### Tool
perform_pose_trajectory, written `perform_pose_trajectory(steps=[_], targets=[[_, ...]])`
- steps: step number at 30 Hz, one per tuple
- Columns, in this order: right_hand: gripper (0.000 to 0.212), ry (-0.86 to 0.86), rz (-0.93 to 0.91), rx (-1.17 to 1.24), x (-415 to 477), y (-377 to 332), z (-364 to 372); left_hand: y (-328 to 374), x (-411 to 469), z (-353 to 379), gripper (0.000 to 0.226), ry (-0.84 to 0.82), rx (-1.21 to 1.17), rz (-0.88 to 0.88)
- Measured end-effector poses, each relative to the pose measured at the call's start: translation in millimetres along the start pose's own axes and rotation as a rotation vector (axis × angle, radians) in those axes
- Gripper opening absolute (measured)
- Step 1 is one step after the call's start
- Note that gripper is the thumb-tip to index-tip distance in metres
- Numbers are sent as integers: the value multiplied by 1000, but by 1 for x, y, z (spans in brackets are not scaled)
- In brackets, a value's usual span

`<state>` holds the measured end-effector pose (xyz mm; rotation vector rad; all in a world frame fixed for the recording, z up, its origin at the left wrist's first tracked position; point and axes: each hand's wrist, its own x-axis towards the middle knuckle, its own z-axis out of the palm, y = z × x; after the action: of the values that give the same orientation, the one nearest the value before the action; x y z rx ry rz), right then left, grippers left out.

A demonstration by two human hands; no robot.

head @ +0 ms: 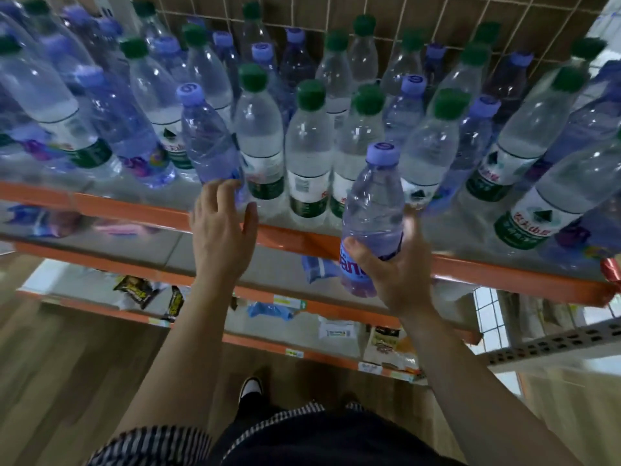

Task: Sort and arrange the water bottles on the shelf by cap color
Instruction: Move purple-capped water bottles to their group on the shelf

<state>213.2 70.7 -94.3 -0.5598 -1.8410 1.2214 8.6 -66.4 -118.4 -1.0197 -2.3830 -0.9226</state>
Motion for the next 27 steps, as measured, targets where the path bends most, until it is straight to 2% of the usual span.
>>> perform_pose_trajectory(steps=[4, 8, 13, 17, 19, 24, 27], targets=[[49, -20, 72, 4, -10, -5, 53, -46, 27, -15, 46, 64, -35, -44], [47, 26, 111, -20, -17, -9, 105, -73, 54, -16, 57, -48, -139, -23], [62, 82, 175, -35, -27, -10, 146, -89, 69, -4, 72, -161, -361, 7], [50, 136, 209, -47, -35, -14, 158, -90, 76, 7, 77, -262, -581, -47], [43, 149, 202, -59, -34, -16, 159, -87, 78, 10, 76, -250, -623, -55], [35, 155, 189, -23, -29, -19, 158, -89, 80, 7, 79, -191, -561, -36], [44, 101, 179, 3, -21, -18, 157, -89, 80, -8, 77, -80, -565, -58]])
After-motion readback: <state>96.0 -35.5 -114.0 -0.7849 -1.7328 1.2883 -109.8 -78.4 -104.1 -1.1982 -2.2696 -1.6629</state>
